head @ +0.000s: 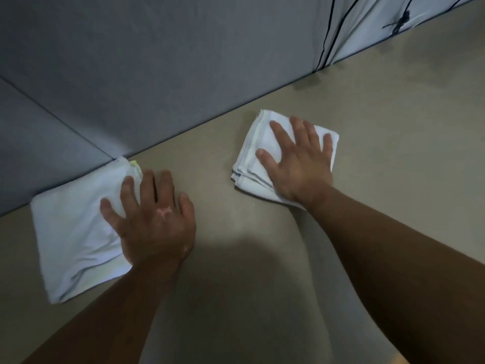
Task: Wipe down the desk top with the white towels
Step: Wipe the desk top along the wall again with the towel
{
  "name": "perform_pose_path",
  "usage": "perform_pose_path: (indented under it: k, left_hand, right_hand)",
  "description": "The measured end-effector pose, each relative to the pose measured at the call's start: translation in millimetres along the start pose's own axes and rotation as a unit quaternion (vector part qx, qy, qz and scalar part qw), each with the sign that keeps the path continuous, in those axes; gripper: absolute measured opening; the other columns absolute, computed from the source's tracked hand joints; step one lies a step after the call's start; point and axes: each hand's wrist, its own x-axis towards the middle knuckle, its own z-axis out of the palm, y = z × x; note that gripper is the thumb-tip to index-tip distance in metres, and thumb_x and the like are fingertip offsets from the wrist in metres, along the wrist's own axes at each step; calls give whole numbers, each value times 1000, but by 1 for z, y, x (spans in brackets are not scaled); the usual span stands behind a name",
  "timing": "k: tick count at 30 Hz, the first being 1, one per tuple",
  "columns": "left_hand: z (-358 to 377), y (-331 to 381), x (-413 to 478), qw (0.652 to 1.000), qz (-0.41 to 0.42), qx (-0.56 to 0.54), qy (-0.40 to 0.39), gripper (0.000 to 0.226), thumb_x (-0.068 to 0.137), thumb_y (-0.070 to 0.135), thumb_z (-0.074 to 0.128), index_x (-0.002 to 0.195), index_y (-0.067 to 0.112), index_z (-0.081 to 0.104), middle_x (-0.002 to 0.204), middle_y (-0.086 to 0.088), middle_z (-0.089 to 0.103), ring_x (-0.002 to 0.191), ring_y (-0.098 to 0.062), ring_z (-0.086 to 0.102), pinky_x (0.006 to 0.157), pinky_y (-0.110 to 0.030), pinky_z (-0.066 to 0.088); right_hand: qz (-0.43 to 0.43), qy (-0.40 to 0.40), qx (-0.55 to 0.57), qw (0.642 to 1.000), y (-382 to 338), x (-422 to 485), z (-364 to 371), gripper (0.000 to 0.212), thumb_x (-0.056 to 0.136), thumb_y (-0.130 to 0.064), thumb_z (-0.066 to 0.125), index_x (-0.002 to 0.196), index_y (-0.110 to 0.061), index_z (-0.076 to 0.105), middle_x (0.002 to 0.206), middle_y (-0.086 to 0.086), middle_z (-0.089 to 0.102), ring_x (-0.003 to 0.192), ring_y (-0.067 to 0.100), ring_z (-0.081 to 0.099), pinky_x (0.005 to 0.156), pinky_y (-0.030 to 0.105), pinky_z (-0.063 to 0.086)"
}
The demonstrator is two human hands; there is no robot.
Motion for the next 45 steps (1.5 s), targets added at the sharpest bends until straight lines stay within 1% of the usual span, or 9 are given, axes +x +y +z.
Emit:
perform_pose_path:
  k: [9,17,19,24,28,33,37,41,45]
  left_hand:
    - [11,-5,-2,999,8,-49,11,49,102,44,32,143,22,48,149,-7,51,147,-38,34,119,-67,19]
    - [6,-6,-5,997,44,-50,-28,45,105,40,38,144,18,42,154,-12,41,151,-45,24,116,-80,11]
    - [2,0,-10,996,77,-47,-28,49,102,34,45,147,17,39,158,-17,35,152,-47,21,117,-80,9]
    - [-5,43,-41,969,223,-90,-48,53,100,33,51,151,23,43,162,-16,35,148,-44,31,115,-66,30]
    - [3,58,-47,971,206,-111,-49,53,103,38,38,154,27,42,165,-13,36,152,-39,30,119,-64,26]
    - [6,59,-48,974,201,-108,-3,56,100,38,39,153,23,47,161,-14,42,149,-39,36,118,-60,28]
    - [4,60,-47,973,202,-114,-3,57,99,37,40,153,20,48,160,-16,43,147,-41,37,116,-63,29]
    - [5,59,-46,973,203,-113,-11,58,100,38,40,154,21,46,161,-15,42,148,-41,36,118,-64,28]
    - [9,59,-45,973,198,-114,-13,58,100,41,38,156,25,43,163,-12,39,150,-38,33,120,-63,25]
  right_hand:
    - [-14,-7,-16,1000,-3,23,-5,87,86,-87,20,160,-40,19,169,5,12,155,28,9,121,65,3]
    - [-87,-14,1,996,-23,-151,18,77,93,-81,24,160,-43,24,172,5,11,158,30,8,122,64,1]
    - [-96,-16,10,995,-15,-205,21,71,97,-78,26,159,-42,27,172,4,12,158,28,8,123,65,2]
    - [-48,-20,-2,999,15,-269,29,65,100,-75,27,157,-43,33,171,-2,16,158,23,12,123,65,9]
    - [-14,17,16,1000,31,-232,24,66,98,-75,31,156,-44,35,169,-3,24,157,22,19,125,61,5]
    - [57,73,5,996,58,-148,14,69,95,-77,37,155,-42,38,167,2,29,154,24,25,123,61,10]
    - [100,52,14,994,77,-76,1,76,93,-81,29,157,-42,30,169,5,19,156,25,16,123,63,5]
    - [93,35,15,995,90,-16,-13,85,87,-87,20,159,-41,22,169,4,17,156,25,12,122,64,5]
    - [75,50,7,996,94,-2,-15,84,88,-85,27,157,-39,30,165,5,27,152,27,22,121,61,12]
